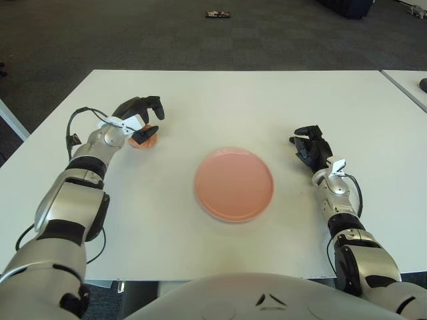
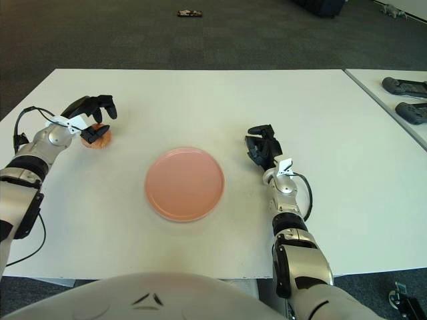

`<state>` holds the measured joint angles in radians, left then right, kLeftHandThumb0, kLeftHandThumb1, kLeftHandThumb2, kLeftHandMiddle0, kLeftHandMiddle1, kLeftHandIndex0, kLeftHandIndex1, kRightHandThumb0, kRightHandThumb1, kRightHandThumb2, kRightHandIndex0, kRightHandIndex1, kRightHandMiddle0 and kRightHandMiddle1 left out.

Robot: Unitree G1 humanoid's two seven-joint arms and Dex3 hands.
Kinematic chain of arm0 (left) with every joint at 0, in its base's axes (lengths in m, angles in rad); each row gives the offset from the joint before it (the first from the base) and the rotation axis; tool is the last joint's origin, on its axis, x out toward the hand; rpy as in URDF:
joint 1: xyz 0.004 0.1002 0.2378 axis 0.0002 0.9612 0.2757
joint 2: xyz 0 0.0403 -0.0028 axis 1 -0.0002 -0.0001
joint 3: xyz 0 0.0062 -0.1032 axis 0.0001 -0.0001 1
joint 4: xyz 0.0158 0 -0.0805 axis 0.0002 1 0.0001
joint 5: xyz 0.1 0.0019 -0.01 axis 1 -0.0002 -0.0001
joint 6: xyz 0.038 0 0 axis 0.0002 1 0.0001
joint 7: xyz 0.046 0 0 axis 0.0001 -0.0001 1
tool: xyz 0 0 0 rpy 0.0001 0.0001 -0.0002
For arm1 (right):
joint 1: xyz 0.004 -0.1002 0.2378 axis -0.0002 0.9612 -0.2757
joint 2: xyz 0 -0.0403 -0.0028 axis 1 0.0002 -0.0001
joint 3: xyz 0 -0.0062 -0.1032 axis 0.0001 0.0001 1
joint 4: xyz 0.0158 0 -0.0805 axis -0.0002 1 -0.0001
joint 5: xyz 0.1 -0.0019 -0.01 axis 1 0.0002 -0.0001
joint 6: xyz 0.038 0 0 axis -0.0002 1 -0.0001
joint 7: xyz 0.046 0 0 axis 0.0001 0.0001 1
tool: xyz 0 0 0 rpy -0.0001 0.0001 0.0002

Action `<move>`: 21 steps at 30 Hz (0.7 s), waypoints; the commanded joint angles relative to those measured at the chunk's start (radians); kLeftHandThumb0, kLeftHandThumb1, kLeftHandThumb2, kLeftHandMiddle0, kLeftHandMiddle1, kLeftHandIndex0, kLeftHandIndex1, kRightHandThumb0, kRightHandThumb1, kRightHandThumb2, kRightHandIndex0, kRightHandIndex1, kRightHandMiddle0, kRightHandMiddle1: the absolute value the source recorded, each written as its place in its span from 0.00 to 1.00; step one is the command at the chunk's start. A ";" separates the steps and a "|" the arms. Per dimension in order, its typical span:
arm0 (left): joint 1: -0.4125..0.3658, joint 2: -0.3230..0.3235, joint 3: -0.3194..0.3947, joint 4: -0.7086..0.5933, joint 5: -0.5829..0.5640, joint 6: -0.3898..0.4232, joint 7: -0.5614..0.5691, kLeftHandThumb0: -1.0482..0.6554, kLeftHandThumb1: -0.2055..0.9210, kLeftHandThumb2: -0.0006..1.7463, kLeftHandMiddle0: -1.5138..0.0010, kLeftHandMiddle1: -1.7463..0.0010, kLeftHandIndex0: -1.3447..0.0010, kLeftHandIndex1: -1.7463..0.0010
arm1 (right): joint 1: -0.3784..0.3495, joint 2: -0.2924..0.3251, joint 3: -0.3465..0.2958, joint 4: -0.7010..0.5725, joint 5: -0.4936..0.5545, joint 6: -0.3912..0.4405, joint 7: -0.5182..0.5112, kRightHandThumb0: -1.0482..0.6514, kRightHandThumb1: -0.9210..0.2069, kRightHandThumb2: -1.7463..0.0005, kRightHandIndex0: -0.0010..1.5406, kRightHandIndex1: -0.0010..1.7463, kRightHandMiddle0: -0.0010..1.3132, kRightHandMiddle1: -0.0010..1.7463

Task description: Put the apple into the plate.

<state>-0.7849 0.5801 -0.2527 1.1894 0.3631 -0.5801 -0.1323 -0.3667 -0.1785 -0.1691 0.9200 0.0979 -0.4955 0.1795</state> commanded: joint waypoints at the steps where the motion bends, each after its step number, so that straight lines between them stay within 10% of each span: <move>1: -0.057 0.107 -0.060 -0.065 0.039 0.080 -0.317 0.31 0.66 0.51 0.83 0.17 0.85 0.27 | 0.052 0.006 0.000 0.050 -0.001 0.068 -0.001 0.41 0.00 0.73 0.22 0.71 0.19 0.97; 8: -0.052 0.144 -0.090 -0.057 0.115 0.084 -0.249 0.07 0.91 0.18 0.99 0.87 0.99 0.83 | 0.054 0.007 0.001 0.049 -0.001 0.067 -0.001 0.41 0.00 0.73 0.22 0.71 0.19 0.97; 21: 0.005 0.111 0.031 -0.078 0.029 0.036 -0.049 0.00 0.85 0.11 1.00 1.00 1.00 1.00 | 0.049 0.007 0.001 0.054 -0.001 0.069 -0.003 0.41 0.00 0.73 0.22 0.71 0.19 0.97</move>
<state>-0.7940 0.7177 -0.2605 1.1149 0.4327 -0.5337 -0.2147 -0.3607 -0.1831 -0.1696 0.9286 0.0985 -0.4832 0.1755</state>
